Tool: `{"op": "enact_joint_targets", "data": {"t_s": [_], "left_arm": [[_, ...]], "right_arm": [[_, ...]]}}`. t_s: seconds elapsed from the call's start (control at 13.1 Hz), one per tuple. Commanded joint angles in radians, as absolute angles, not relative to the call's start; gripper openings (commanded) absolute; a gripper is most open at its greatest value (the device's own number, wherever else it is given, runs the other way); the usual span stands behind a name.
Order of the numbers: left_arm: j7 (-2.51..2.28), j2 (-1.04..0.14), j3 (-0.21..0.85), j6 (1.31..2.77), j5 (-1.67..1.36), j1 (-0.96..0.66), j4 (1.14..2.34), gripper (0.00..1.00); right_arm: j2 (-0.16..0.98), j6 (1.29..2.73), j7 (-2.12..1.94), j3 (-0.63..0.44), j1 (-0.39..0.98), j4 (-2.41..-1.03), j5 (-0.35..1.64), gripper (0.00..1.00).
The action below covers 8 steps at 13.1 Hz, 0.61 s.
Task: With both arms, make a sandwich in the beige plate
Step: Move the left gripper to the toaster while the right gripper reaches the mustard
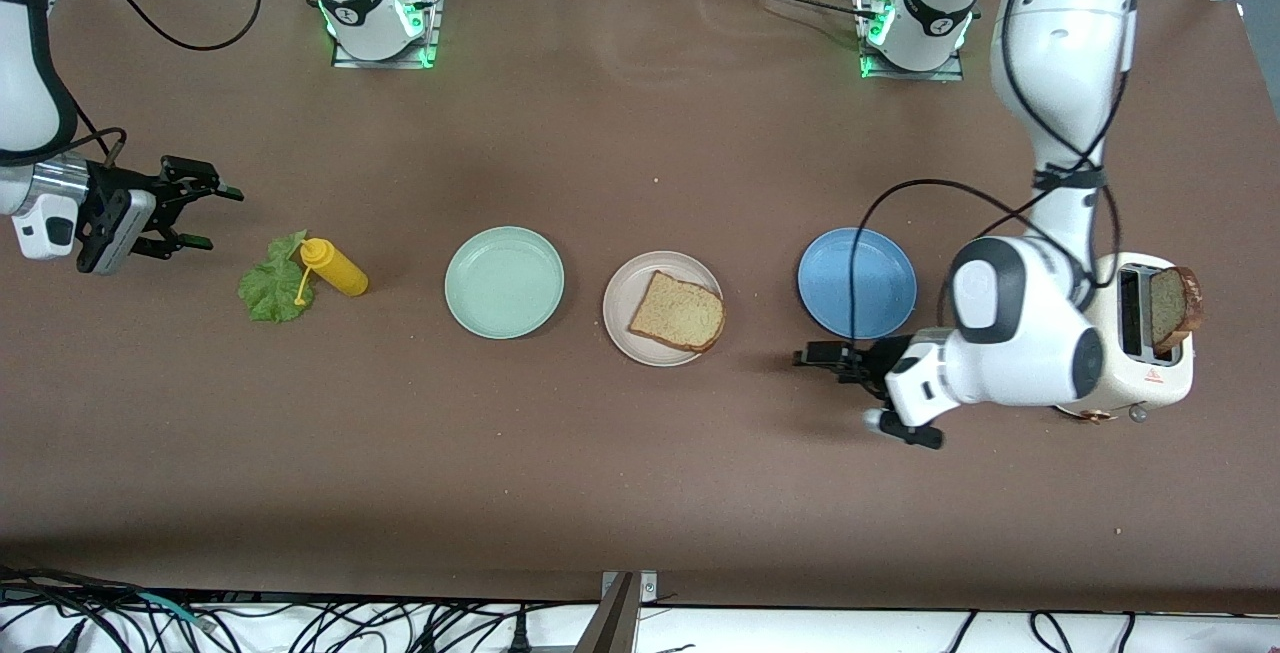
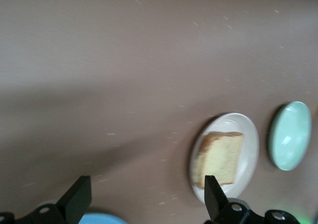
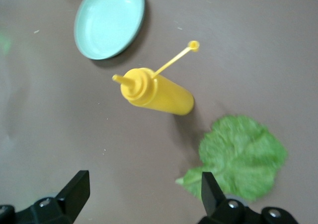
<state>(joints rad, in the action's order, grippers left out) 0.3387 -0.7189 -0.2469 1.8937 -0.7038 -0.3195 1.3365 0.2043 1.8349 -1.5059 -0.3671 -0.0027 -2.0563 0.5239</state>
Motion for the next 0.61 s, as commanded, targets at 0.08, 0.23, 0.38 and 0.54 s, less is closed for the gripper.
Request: {"op": "enact_joint_targets", "data": {"t_s": [0.08,0.23,0.38,0.54], "left_arm": [[0.319,-0.632,-0.317,1.876,-0.527,-0.302,1.362,1.00],[0.314,-0.594,-0.336,1.820,-0.462,-0.272,1.362,1.00],[0.321,-0.555,-0.336,1.796,-0.381,-0.224,1.362,1.00],[0.324,-0.534,-0.336,1.778,-0.327,-0.193,1.362,1.00]], "right_arm": [[0.270,1.774,-1.788,-0.376,-0.066,-2.110,0.667,0.99],[0.311,1.750,-1.929,-0.376,-0.086,-2.125,0.748,0.99],[0.366,1.753,-2.027,-0.376,-0.091,-2.128,0.822,0.99],[0.426,1.764,-2.124,-0.374,-0.086,-2.122,0.917,0.99]]}}
